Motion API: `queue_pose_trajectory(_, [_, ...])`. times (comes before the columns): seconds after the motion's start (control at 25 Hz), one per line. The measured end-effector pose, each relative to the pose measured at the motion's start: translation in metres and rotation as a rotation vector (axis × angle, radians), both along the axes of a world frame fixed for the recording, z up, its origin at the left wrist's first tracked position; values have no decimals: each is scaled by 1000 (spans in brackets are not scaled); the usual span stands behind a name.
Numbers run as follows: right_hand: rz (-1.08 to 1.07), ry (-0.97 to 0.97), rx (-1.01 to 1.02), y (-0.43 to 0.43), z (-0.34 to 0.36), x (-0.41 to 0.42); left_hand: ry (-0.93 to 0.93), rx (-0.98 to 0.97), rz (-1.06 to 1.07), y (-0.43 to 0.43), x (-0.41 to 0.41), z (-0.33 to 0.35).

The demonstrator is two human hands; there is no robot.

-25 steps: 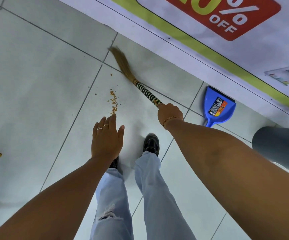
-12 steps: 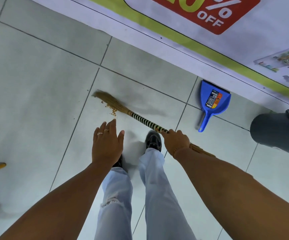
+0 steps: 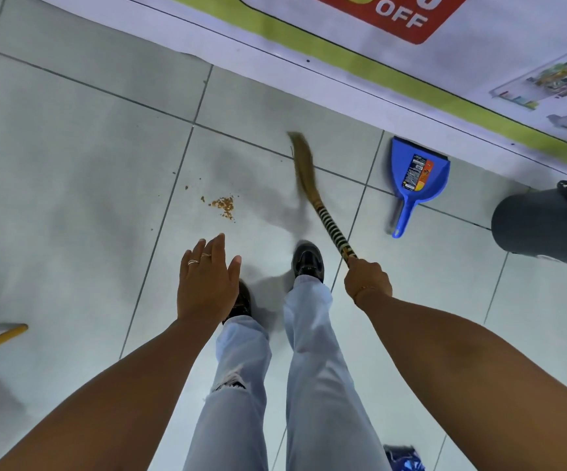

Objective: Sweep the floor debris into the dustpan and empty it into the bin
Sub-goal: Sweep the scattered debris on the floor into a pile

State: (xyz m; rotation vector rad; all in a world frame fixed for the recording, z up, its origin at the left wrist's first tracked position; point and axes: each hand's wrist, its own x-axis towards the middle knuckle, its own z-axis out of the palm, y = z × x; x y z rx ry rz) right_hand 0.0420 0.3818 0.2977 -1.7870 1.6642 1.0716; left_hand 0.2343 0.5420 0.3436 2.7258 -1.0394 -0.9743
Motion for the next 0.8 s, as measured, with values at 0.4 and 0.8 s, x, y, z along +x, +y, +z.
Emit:
queue_pose_trajectory(0.4, [-52,-104,125,78,-7,32,-25,-33,12,13,8,-3])
queue_pose_trajectory(0.8, [290,-213,96,99,22,21,-42,-28,48,40,23,7])
